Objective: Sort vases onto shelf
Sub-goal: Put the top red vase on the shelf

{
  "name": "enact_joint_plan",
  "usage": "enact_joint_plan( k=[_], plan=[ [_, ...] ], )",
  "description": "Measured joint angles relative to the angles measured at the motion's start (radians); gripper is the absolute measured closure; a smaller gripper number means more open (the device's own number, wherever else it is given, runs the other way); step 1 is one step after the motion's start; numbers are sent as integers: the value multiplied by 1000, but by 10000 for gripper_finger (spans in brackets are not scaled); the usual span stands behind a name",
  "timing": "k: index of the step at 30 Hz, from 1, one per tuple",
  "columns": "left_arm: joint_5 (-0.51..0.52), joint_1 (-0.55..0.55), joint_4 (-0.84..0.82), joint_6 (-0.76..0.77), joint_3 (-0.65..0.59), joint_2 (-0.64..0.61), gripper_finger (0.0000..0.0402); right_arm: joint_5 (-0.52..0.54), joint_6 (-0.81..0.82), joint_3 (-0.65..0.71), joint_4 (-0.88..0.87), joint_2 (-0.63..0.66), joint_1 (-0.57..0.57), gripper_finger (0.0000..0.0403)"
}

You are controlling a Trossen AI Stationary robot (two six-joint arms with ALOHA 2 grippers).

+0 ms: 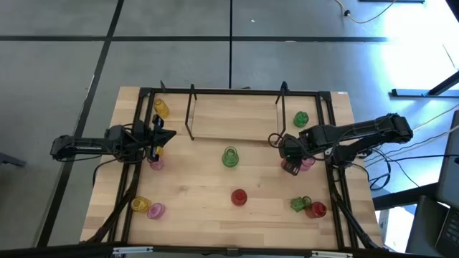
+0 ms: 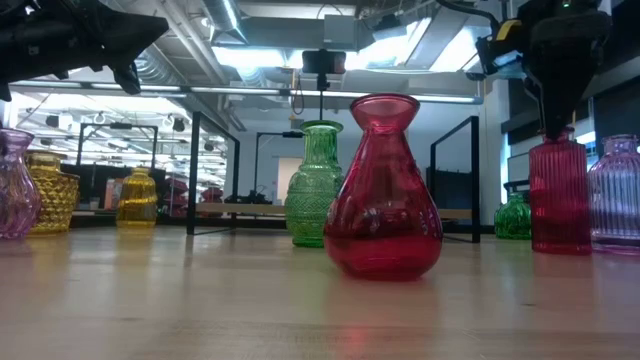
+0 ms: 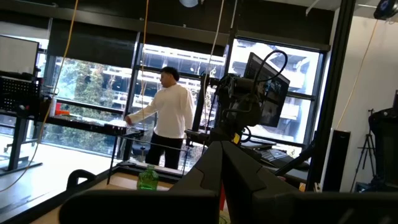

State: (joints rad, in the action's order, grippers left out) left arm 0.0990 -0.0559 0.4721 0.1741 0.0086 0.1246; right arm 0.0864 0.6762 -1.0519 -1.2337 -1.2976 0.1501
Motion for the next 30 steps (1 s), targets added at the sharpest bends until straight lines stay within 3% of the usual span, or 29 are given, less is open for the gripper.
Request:
enact_joint_plan(
  k=[10, 20, 30],
  plan=[
    [0, 0, 0, 0, 0, 0, 400, -7, -2, -1, -3, 0, 0, 277],
    [0, 0, 0, 0, 0, 0, 400, -8, -38, -12, 11, -1, 0, 281],
    [0, 0, 0, 0, 0, 0, 400, 3, -89, -114, 40, -1, 0, 282]
  ],
)
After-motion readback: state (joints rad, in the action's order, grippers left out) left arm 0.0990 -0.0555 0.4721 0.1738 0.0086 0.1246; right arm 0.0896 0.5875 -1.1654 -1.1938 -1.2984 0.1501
